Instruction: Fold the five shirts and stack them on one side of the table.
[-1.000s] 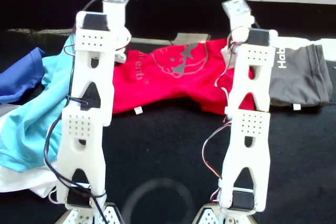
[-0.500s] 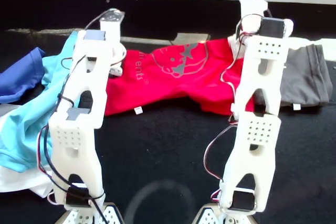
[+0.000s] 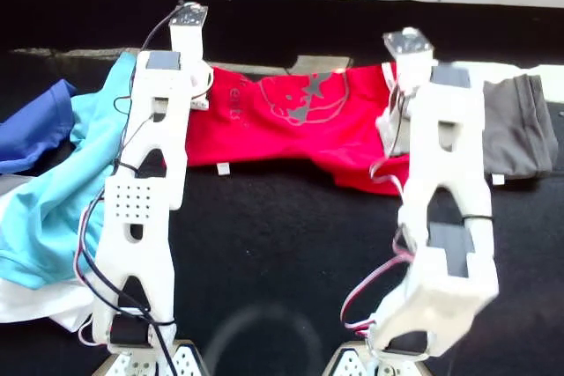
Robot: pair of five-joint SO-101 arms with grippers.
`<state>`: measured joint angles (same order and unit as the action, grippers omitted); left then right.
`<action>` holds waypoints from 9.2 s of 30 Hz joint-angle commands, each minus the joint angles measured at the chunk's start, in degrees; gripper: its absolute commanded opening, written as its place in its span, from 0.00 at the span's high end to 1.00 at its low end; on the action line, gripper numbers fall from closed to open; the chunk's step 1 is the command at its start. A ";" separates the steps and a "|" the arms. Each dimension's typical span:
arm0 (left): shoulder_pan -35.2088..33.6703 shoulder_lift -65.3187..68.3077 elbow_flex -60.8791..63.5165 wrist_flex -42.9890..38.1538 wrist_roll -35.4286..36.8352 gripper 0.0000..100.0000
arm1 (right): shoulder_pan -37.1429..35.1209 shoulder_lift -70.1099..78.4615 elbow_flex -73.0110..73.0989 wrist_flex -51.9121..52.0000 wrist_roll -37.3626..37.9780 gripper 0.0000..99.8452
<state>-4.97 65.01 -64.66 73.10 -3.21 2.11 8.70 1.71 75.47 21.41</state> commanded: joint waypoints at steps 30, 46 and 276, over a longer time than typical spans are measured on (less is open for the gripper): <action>3.47 -5.49 1.36 28.66 6.07 0.99 | 12.62 -15.08 41.36 -36.53 8.44 0.99; 3.82 -8.84 6.11 28.84 9.23 0.99 | -1.19 -19.82 37.14 -36.35 -2.02 0.88; 1.54 -48.13 82.59 -28.13 9.67 0.99 | 5.32 -9.54 15.69 -7.34 5.10 0.88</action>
<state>-2.51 17.54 17.80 46.55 6.73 8.18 2.29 16.04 72.57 26.95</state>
